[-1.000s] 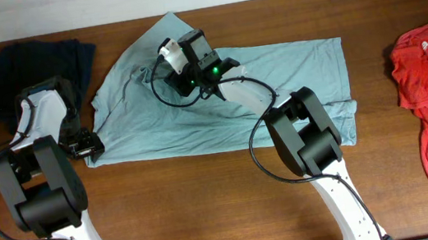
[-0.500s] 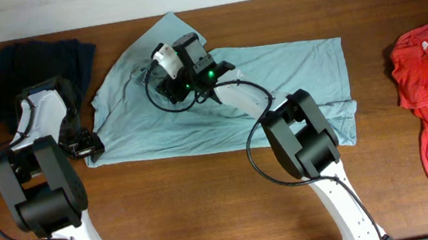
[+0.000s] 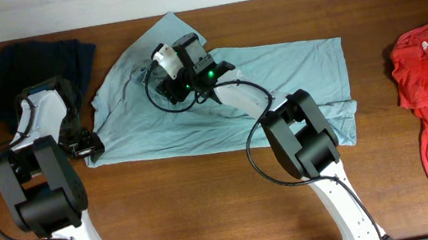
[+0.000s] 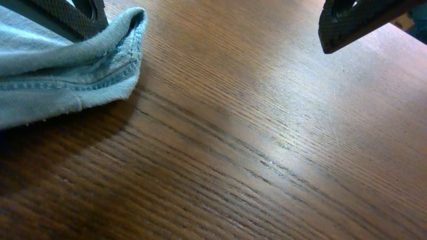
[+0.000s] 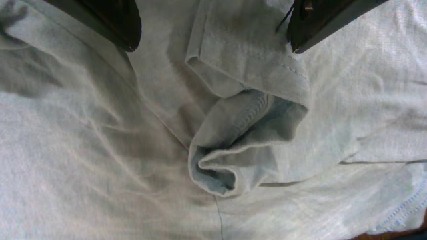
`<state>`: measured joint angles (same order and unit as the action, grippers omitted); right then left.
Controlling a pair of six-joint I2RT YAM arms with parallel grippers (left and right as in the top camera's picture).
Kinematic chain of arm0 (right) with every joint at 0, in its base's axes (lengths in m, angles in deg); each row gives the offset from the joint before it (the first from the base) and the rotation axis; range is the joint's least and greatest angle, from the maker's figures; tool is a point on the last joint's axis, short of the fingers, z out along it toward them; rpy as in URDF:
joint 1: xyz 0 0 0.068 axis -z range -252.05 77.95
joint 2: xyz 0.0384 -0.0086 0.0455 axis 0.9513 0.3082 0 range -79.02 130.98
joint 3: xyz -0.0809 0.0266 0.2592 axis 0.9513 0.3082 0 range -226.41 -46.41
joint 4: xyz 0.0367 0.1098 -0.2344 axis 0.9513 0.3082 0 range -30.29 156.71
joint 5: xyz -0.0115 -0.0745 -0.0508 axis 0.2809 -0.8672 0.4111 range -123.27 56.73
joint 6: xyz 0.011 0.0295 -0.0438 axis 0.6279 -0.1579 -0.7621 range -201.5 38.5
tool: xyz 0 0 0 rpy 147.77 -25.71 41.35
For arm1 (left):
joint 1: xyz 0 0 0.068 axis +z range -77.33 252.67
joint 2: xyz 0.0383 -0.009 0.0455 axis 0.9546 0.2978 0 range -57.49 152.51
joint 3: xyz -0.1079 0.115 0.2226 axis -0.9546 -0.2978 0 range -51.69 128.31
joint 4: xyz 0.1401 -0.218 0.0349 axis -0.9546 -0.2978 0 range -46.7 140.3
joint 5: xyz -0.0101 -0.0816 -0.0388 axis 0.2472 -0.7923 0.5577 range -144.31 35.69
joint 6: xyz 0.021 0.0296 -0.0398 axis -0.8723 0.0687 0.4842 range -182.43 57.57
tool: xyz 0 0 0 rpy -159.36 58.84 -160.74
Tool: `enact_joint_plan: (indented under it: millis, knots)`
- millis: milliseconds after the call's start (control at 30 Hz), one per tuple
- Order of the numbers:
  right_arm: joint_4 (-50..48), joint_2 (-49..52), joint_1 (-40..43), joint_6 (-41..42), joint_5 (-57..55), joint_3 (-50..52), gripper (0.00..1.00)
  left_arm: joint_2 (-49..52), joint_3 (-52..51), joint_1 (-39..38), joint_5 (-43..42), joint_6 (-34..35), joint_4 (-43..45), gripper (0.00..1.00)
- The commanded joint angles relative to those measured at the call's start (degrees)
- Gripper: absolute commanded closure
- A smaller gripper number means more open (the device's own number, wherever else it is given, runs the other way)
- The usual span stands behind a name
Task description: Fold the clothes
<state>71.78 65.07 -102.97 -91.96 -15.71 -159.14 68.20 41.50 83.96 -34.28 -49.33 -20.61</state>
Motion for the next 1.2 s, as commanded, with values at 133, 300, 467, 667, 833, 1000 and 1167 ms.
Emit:
enact_joint_plan:
  millis: [133, 300, 467, 667, 833, 1000, 1167]
  knots:
    - [-0.13, 2.25, -0.31, 0.46, 0.68, -1.07, 0.45, 1.05, -0.68, 0.22, 1.2, 0.17, 0.17, 0.01]
    - [-1.25, 2.25, -0.28, 0.46, 0.68, -1.07, 0.68, 1.05, -0.68, 0.22, 1.2, 0.17, 0.17, 0.01]
    - [-2.43, 2.21, -0.24, 0.46, 0.68, -1.14, 0.76, 1.05, -0.68, 0.24, 1.2, 0.17, 0.17, 0.01]
    - [-2.56, 1.81, -0.02, 0.46, 0.46, -1.9, 0.76, 1.05, -0.68, 0.22, 1.2, 0.17, 0.17, 0.01]
    - [-2.49, 1.51, -0.02, 0.44, -0.2, -2.23, 0.92, 1.05, -0.68, 0.24, 1.2, 0.17, 0.17, 0.01]
    - [-2.51, 0.66, 0.13, 0.46, -0.2, -2.49, 0.96, 1.05, -0.68, 0.24, 1.2, 0.17, 0.17, 0.0]
    - [-2.34, 0.35, 0.48, 0.48, -0.17, -2.49, 0.96, 1.05, -0.68, 0.24, 1.2, 0.17, 0.17, 0.01]
